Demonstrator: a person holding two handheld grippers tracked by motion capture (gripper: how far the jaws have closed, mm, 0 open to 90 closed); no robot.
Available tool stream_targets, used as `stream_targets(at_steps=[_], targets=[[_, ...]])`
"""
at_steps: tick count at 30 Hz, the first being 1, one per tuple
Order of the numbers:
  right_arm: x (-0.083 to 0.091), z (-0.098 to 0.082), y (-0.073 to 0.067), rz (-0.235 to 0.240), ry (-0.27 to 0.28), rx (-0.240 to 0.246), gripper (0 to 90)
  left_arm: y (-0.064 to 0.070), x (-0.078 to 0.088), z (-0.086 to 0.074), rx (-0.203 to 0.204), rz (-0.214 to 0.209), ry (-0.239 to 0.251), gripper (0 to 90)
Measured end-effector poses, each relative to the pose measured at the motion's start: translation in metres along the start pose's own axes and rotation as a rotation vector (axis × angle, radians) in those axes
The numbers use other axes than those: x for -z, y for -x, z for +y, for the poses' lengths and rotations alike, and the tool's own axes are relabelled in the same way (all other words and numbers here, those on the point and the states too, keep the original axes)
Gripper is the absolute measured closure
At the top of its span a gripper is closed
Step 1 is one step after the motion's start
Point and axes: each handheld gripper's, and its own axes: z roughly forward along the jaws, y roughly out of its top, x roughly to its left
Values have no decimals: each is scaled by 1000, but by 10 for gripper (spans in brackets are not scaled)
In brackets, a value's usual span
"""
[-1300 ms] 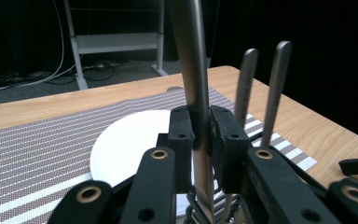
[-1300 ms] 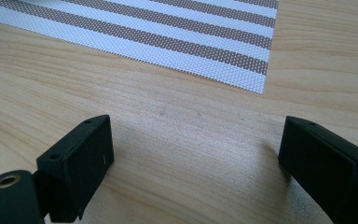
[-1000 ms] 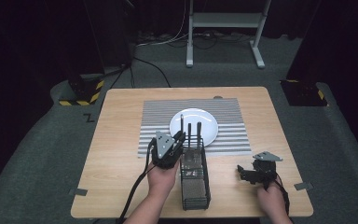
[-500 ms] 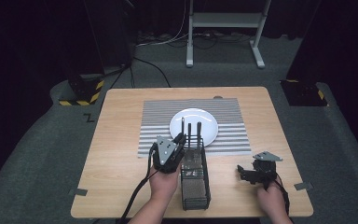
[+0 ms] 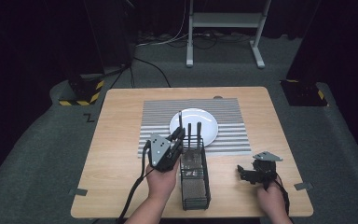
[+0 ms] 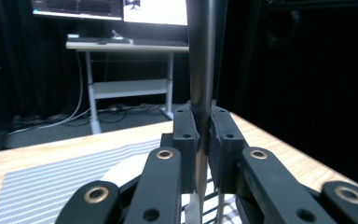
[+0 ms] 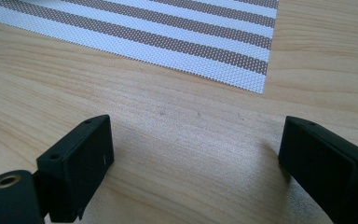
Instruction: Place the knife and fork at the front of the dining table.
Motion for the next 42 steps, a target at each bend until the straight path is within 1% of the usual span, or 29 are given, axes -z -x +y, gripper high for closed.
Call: stream_targets(at_steps=[3,7,10,12,14,19,23,25,27,32,34,35,37,42], targets=[[0,0,0,0,1,1,100,1,4,9,8,-17,33,821],[0,0,0,0,0,0,99,1,11,22,2,-25,70,821],[0,0,0,0,0,0,100,-1,15,31,-2,-24,82,822],[0,0,0,0,0,0,99,-4,19,37,2,-22,92,822],[0,0,0,0,0,0,99,-8,22,42,0,-17,98,822],[0,0,0,0,0,0,100,-21,25,45,2,7,80,822],[0,0,0,0,-1,-2,99,-28,27,43,-9,28,66,822],[0,0,0,0,0,0,99,-33,26,40,-10,34,51,822],[0,0,0,0,0,0,99,-38,25,35,-11,49,34,822],[0,0,0,0,0,-2,99,-50,21,20,1,78,-7,823],[0,0,0,0,0,-1,99,-55,19,14,-3,91,-23,822],[0,0,0,0,0,0,99,-57,18,11,-1,93,-29,822],[0,0,0,0,0,-1,100,-63,16,5,16,94,-36,823],[0,0,0,0,1,0,99,-73,13,-5,27,123,-55,823]])
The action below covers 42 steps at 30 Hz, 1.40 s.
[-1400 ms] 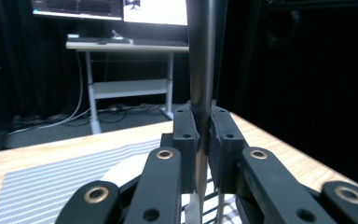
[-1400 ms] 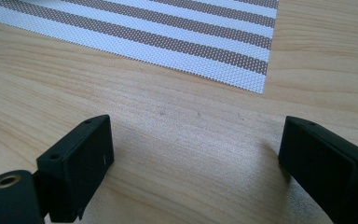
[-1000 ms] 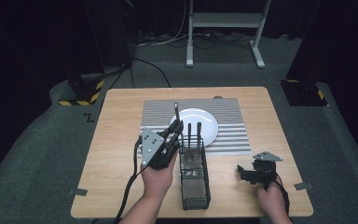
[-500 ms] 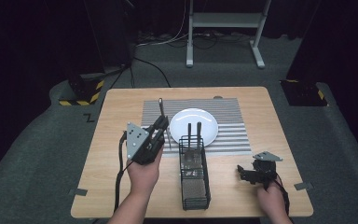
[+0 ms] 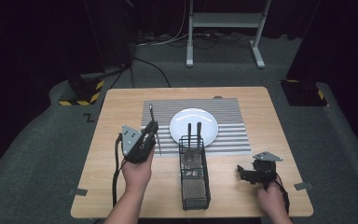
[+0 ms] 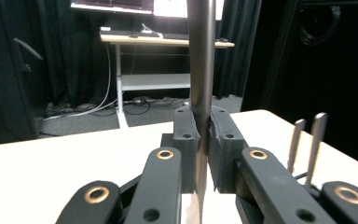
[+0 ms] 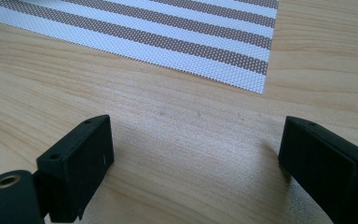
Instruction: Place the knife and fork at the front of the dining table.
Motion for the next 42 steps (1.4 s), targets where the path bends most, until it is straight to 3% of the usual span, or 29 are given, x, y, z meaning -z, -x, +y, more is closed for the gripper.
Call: stream_targets(at_steps=[9,19,28,33,42], targets=[[-1,1,-2,6,-2,6,97,-12,-15,-15,10,22,-31,823],[-1,1,-2,6,2,10,98,-32,-36,-26,37,40,-110,823],[-1,0,-2,5,2,6,97,-40,-50,-30,44,50,-164,823],[-1,1,-3,10,0,9,97,-44,-59,-32,77,55,-181,823],[-1,1,-3,9,-2,9,97,-42,-82,-33,84,75,-215,829]])
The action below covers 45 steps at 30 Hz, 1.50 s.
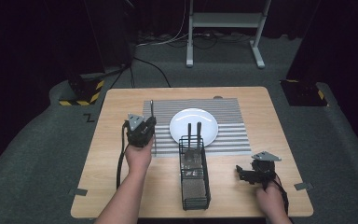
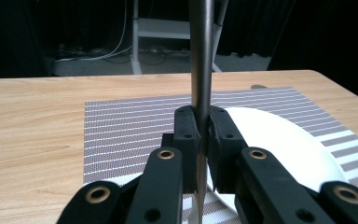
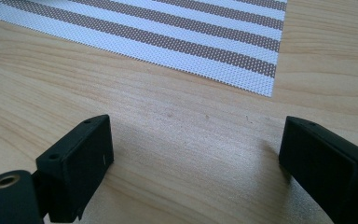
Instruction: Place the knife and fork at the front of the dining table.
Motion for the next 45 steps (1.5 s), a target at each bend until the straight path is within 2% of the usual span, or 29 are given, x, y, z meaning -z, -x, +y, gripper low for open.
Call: stream_targets(at_steps=[3,11,18,26,34,39,45], targets=[[0,0,0,0,0,-1,97,0,-11,1,12,12,-13,831],[0,0,0,0,-1,-3,97,-7,-32,0,83,51,-45,833],[0,0,0,1,0,-3,97,-5,-49,6,73,76,-61,833],[0,0,0,1,0,0,98,-5,-69,5,101,105,-87,833],[0,0,0,3,1,-2,99,-16,-80,0,158,108,-105,832],[0,0,0,3,2,-2,99,-13,-86,-3,151,100,-118,831],[0,0,0,3,1,-2,99,-8,-83,-1,148,108,-125,831]])
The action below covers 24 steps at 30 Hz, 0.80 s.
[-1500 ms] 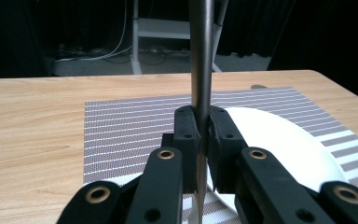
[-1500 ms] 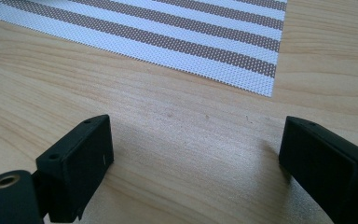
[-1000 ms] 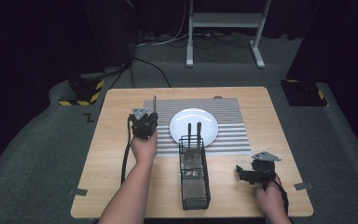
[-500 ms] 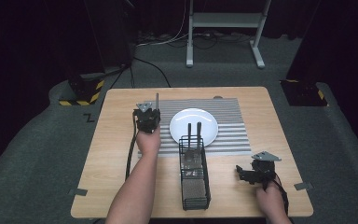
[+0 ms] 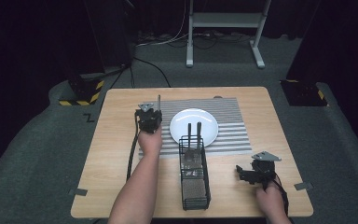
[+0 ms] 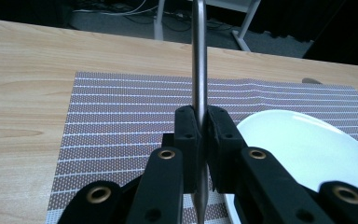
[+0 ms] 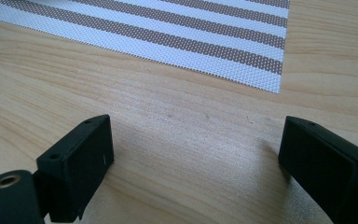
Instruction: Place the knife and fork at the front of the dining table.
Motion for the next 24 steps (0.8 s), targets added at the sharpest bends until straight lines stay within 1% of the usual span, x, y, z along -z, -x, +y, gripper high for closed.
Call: stream_targets(at_steps=[3,5,10,14,18,19,22,24], targets=[[0,0,0,0,0,0,100,-1,-2,0,5,12,-9,831],[0,0,0,0,0,0,99,-1,-6,1,16,24,-28,831],[0,0,0,0,0,1,100,-4,-19,1,27,39,-80,830],[0,0,0,3,0,2,100,-8,-27,-2,60,52,-97,829],[0,0,0,4,0,3,100,-11,-32,-4,87,54,-118,828],[0,0,0,4,0,3,100,-11,-34,-4,87,56,-125,828],[0,0,0,4,0,3,101,-8,-37,-4,59,62,-141,827],[0,0,0,5,0,3,100,-5,-39,-4,48,68,-148,827]])
